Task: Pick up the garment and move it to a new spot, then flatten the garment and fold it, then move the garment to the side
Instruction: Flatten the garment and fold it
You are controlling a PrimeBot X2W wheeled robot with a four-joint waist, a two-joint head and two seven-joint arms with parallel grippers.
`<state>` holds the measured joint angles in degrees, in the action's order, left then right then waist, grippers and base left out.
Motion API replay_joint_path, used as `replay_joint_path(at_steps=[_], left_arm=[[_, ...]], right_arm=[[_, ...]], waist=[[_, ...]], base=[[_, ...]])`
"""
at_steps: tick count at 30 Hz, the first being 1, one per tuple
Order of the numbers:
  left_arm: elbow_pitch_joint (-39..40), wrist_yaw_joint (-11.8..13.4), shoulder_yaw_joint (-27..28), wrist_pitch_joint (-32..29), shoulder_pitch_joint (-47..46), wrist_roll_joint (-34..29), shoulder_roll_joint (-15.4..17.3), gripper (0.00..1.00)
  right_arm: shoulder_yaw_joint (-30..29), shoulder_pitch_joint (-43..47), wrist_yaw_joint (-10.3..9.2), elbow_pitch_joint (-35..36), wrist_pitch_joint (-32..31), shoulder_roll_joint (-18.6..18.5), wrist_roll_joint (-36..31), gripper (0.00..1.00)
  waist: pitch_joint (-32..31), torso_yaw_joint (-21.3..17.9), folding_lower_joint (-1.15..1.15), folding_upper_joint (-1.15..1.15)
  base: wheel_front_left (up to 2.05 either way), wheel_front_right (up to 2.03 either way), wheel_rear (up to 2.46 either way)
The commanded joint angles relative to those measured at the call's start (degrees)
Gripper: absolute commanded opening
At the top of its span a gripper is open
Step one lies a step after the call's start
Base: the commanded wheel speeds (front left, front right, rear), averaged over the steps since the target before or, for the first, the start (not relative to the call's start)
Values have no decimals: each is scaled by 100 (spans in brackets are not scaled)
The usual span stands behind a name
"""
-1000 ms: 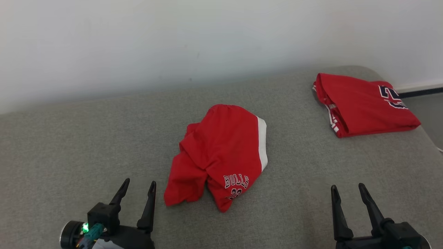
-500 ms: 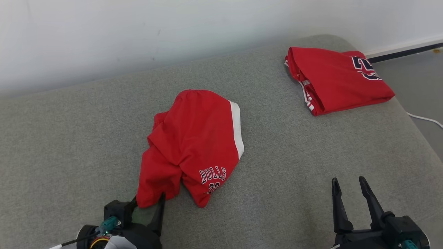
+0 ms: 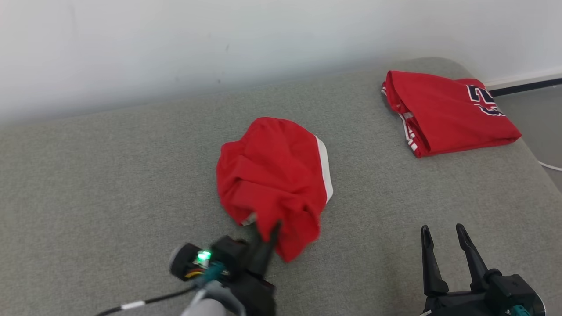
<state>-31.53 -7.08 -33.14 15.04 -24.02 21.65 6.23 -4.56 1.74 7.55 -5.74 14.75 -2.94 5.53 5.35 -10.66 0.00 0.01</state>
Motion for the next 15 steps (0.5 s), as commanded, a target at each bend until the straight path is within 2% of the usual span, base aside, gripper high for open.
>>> replay_joint_path(at_steps=[1, 5, 14, 15], left_arm=[[154, -21, -187, -46, 107, -52, -61, 0], [496, -42, -721, -219, 306, 9, -192, 0], [181, -40, -1932, -353, 482, 426, -312, 0], [98, -34, -1969, -324, 442, 464, -313, 11]], right_arm=[[9, 30, -16, 3, 46, 15, 16, 100], [43, -16, -16, -32, 41, 14, 38, 100], [105, -111, -16, -101, 46, 14, 36, 100], [100, -117, -16, -100, 47, 14, 34, 100]], waist=[[-23, 64, 0, -1], [-19, 98, 0, -1], [-51, 60, 0, -1], [-60, 65, 0, -1]], base=[[0, 0, 0], [0, 0, 0], [0, 0, 0], [0, 0, 0]])
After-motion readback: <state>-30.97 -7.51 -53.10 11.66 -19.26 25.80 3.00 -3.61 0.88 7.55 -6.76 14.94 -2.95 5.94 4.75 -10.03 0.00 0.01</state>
